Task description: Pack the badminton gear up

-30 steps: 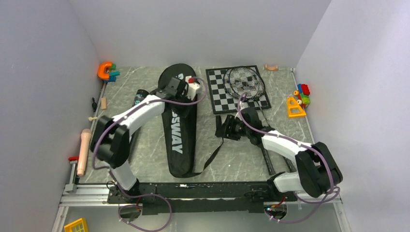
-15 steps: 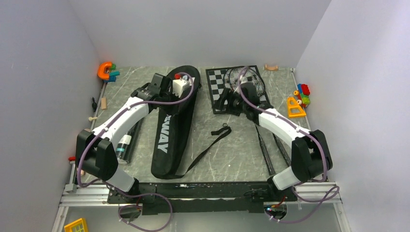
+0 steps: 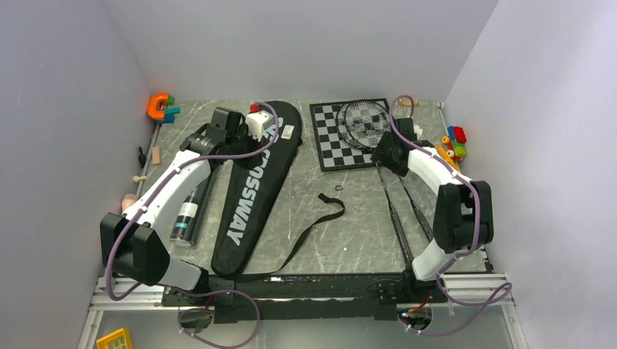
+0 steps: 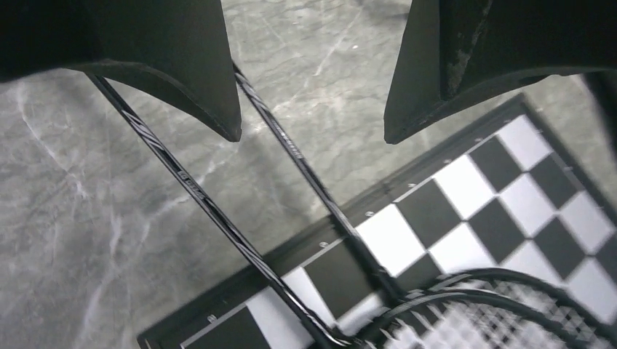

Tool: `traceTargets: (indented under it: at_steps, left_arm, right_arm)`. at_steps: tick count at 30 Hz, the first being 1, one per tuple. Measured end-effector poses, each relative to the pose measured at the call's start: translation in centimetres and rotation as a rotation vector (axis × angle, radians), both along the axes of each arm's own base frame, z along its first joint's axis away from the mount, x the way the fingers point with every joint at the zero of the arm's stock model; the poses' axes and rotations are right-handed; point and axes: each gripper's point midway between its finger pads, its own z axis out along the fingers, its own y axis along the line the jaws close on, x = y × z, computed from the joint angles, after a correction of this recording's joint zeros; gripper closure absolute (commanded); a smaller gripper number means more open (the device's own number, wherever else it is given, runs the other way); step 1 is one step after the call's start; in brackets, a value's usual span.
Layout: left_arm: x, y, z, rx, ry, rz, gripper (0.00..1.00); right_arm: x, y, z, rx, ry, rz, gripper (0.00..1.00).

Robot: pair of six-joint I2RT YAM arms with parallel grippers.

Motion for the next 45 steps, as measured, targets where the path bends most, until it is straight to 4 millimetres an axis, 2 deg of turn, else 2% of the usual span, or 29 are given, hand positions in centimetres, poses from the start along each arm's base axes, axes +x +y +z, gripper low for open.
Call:
traceTargets:
  at_steps: [2, 5, 7, 10, 12, 13, 16, 19, 23, 28, 32, 35, 37, 45]
  left_arm:
    - [0.0, 0.0, -0.3, -0.008, -0.006, -0.002, 0.93]
    - [-0.4, 0.1, -2.5, 0.008, 0.021, -0.009, 0.8]
    - [-0.5, 0.2, -4.8, 0.037, 0.068, -0.02, 0.65]
    - [0.0, 0.0, -8.9, 0.081, 0.15, -0.033, 0.54]
    - [0.2, -0.1, -11.4, 0.107, 0.199, -0.039, 0.5]
    - [0.2, -0.1, -12.7, 0.119, 0.227, -0.04, 0.5]
    - [0.3, -0.5, -14.6, 0.139, 0.257, -0.046, 0.49]
    - [0.5, -1.2, -15.3, 0.153, 0.255, -0.057, 0.51]
    - [1.1, -2.2, -15.8, 0.154, 0.239, -0.074, 0.52]
    - [1.0, -2.5, -17.2, 0.182, 0.254, -0.08, 0.55]
    - [1.4, -2.5, -17.1, 0.196, 0.245, -0.071, 0.67]
    - [1.7, -2.6, -17.3, 0.211, 0.251, -0.065, 0.83]
    - [1.8, -2.7, -17.4, 0.215, 0.253, -0.057, 0.99]
    - [1.7, -2.7, -17.4, 0.241, 0.246, -0.049, 1.0]
  right_arm:
    - [-0.5, -0.2, -1.5, -0.015, 0.05, -0.004, 0.24]
    - [-0.6, 0.8, -1.7, -0.017, 0.054, 0.02, 0.24]
    - [-0.6, 3.3, -1.4, -0.019, 0.036, 0.077, 0.25]
    - [-1.8, 8.0, -1.4, -0.009, 0.032, 0.188, 0.25]
    - [-2.5, 10.1, -1.3, 0.008, 0.021, 0.233, 0.25]
    - [-2.9, 10.5, -1.4, 0.016, 0.017, 0.241, 0.25]
    - [-4.4, 10.0, -1.3, 0.029, 0.012, 0.225, 0.25]
    - [-5.3, 9.5, -0.1, 0.045, -0.021, 0.214, 0.25]
    - [-5.5, 9.6, 1.7, 0.073, -0.079, 0.213, 0.25]
    - [-5.4, 9.8, 2.1, 0.087, -0.097, 0.218, 0.25]
    - [-5.7, 9.9, 1.7, 0.093, -0.087, 0.224, 0.26]
    - [-5.8, 10.1, 1.6, 0.102, -0.086, 0.23, 0.27]
    - [-5.8, 10.1, 1.7, 0.104, -0.089, 0.231, 0.28]
    - [-6.0, 10.2, 2.4, 0.118, -0.116, 0.23, 0.33]
